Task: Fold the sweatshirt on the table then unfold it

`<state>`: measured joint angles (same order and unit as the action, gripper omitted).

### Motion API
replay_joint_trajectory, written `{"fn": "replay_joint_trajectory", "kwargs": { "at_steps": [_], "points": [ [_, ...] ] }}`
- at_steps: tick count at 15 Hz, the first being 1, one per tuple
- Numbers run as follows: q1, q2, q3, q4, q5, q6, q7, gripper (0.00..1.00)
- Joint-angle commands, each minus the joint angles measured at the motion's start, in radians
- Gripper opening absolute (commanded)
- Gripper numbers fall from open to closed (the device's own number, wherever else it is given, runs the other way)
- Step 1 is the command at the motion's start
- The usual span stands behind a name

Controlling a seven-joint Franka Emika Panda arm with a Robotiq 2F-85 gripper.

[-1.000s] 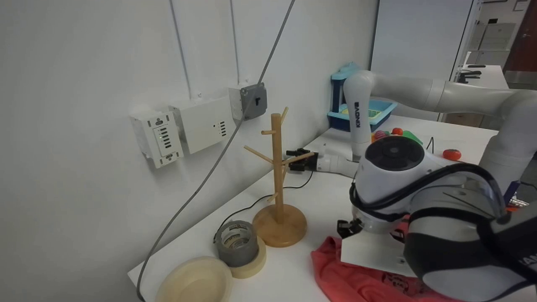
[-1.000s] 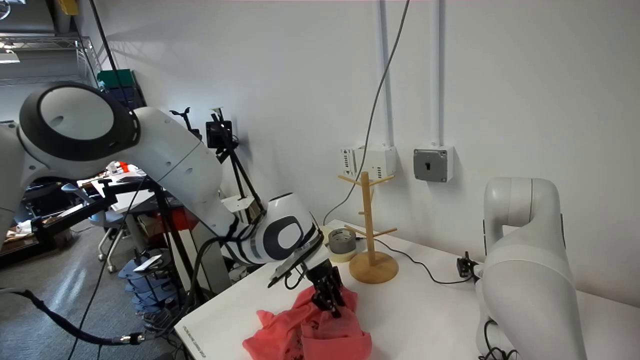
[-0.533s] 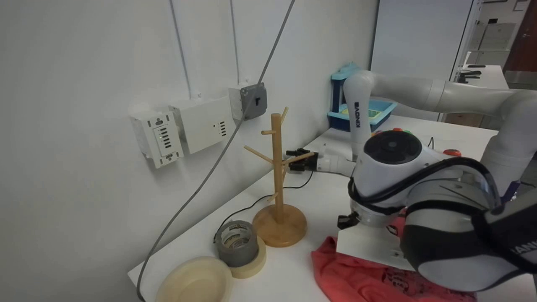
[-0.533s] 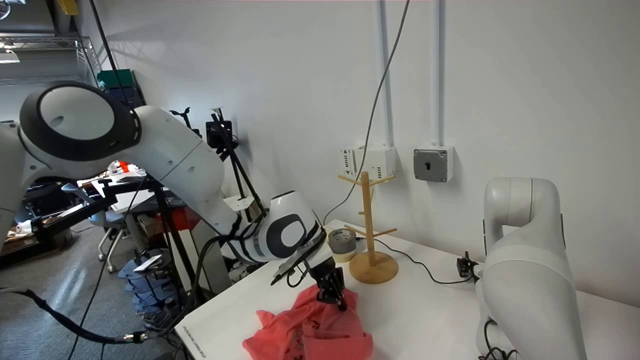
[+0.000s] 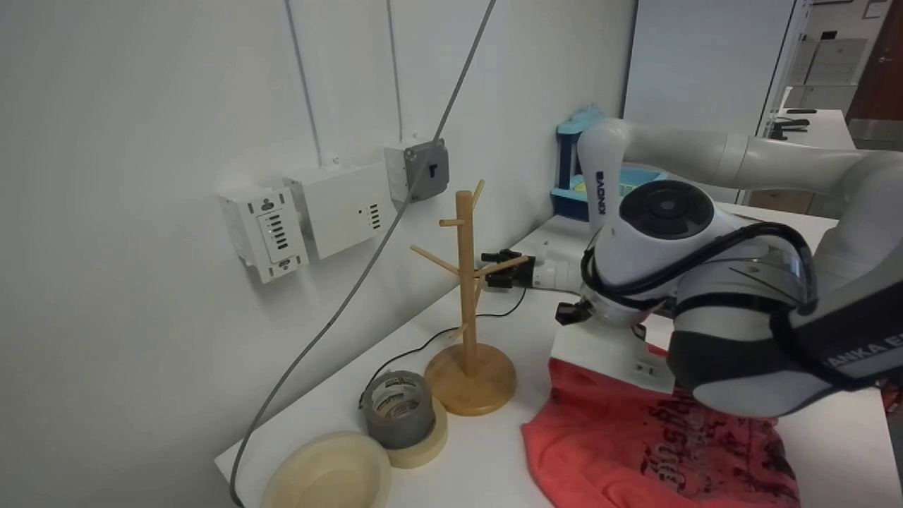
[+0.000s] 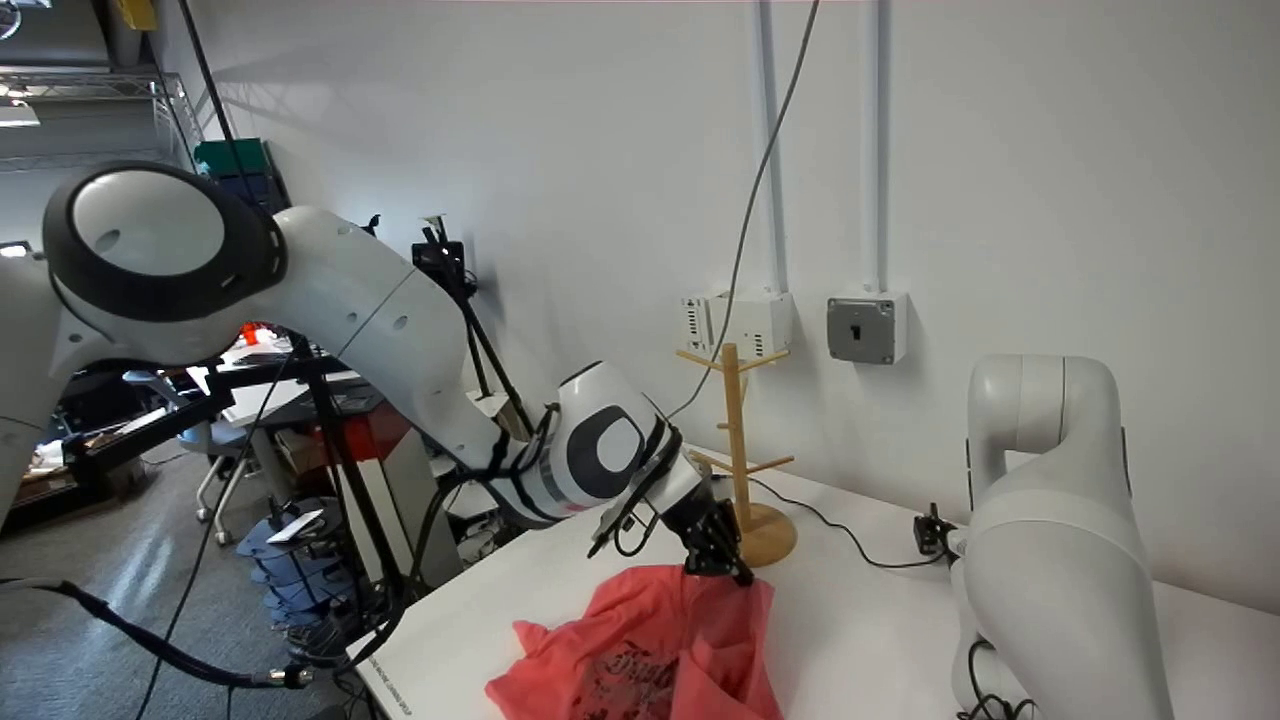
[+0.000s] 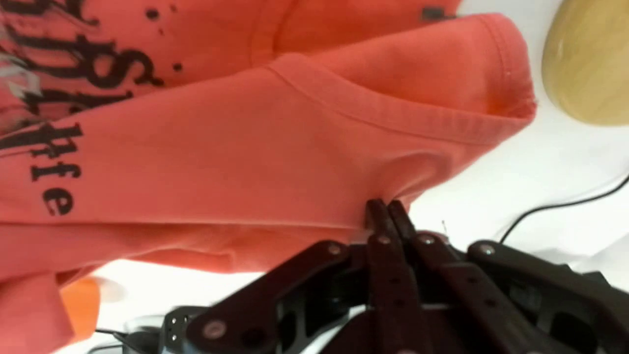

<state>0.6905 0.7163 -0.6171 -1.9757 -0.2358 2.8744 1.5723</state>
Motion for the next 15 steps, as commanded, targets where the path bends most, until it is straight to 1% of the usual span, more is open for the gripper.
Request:
{"fn": "replay_joint_trajectory", "kwargs": {
  "at_steps": [1,3,5,6,7,8,10,12,15],
  "points": [
    [0.058,0.127,-0.143,0.066,-0.035,0.109,0.098,0.01],
    [0.080,0.190,-0.204,0.083,0.006,0.137,0.106,0.01],
    [0.097,0.246,-0.247,0.093,0.045,0.144,0.112,0.01],
    [0.107,0.261,-0.262,0.090,0.064,0.141,0.113,0.27],
    [0.116,0.279,-0.274,0.090,0.083,0.139,0.114,0.29],
    [0.125,0.292,-0.283,0.089,0.102,0.137,0.110,0.35],
    [0.137,0.302,-0.289,0.084,0.137,0.132,0.095,0.51],
    [0.138,0.271,-0.272,0.068,0.159,0.112,0.062,0.66],
    [0.130,0.198,-0.248,0.042,0.146,0.091,-0.015,0.88]
  ]
}}
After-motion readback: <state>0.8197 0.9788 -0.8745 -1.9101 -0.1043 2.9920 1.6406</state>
